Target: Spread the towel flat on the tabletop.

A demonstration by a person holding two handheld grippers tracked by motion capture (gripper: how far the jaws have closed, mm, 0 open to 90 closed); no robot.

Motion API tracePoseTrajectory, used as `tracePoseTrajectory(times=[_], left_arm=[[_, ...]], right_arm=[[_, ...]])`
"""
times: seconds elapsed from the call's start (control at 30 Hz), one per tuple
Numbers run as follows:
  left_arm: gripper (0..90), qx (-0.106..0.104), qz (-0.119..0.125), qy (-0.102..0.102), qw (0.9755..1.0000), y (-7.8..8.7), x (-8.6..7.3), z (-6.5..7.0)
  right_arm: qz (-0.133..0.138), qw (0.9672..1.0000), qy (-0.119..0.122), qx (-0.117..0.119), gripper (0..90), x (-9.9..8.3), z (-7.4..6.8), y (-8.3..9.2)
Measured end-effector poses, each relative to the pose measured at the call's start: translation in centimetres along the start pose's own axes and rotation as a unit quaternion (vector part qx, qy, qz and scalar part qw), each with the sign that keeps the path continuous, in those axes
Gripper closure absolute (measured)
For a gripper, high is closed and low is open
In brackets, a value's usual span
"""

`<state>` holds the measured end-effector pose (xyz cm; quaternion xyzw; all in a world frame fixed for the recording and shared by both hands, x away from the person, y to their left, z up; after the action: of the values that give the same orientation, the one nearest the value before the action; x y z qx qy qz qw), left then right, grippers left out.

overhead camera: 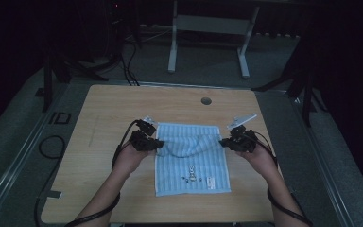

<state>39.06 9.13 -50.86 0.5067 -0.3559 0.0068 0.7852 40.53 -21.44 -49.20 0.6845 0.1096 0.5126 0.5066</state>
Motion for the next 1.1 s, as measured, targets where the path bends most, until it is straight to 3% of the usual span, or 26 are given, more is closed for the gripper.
tracePoseTrajectory(times=[0.17, 0.3, 0.4, 0.43, 0.5, 0.57, 0.67, 0.77, 0.87, 1.0, 1.1], left_arm=[[85.8, -0.002, -0.008, 0.027, 0.9996, -1.4, 0.2, -1.8], [83.5, 0.019, -0.028, 0.011, 0.9993, -3.4, 0.5, -1.9], [67.7, 0.013, -0.036, 0.028, 0.9989, -4.8, 0.6, -2.3], [62.3, 0.020, -0.040, 0.034, 0.9984, -5.1, 0.6, -2.6], [50.3, 0.027, -0.036, 0.039, 0.9982, -4.9, 0.3, -3.1], [48.6, 0.031, -0.029, 0.041, 0.9983, -4.2, -0.1, -3.5], [44.4, 0.034, -0.015, 0.040, 0.9985, -2.6, -0.7, -3.6], [44.5, 0.014, -0.004, 0.023, 0.9996, -1.1, -1.3, -2.1], [44.4, -0.017, -0.006, -0.010, 0.9998, -0.5, -2.4, 0.4], [44.4, -0.051, -0.026, -0.039, 0.9976, -0.9, -4.9, 3.5], [44.8, -0.065, -0.039, -0.047, 0.9961, -1.6, -6.5, 4.7]], right_arm=[[-0.007, 0.9991, -0.039, 0.017, 88.6, -1.3, 1.5, -0.8], [-0.023, 0.9983, -0.052, 0.007, 88.5, -2.0, 2.1, -2.3], [-0.038, 0.9971, -0.065, -0.005, 86.0, -2.5, 2.8, -3.5], [-0.042, 0.9966, -0.070, -0.008, 79.0, -2.7, 3.0, -3.8], [-0.051, 0.9949, -0.084, -0.023, 71.6, -3.1, 3.6, -4.0], [-0.044, 0.9944, -0.092, -0.026, 65.5, -3.5, 4.0, -3.7], [-0.038, 0.9948, -0.090, -0.029, 65.4, -3.9, 3.9, -2.6], [-0.023, 0.9965, -0.080, -0.014, 66.7, -4.0, 2.8, -1.6], [-0.012, 0.9980, -0.063, 0.002, 66.6, -4.2, 0.9, -1.3], [-0.010, 0.9990, -0.041, 0.015, 65.3, -5.0, -1.9, -1.5], [-0.010, 0.9992, -0.030, 0.024, 66.3, -5.8, -3.8, -2.0]])
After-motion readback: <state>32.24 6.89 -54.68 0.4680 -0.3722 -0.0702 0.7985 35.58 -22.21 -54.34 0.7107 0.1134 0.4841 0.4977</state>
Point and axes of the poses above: each handheld gripper's, and its own axes: y roughly backward along the jaws, x roughly out of its top, z roughly to its right, the point moved 5 cm from there along -y, roughly forward along the jaws, and after that the axes turned 3 degrees about y, right-handed, at the moved point
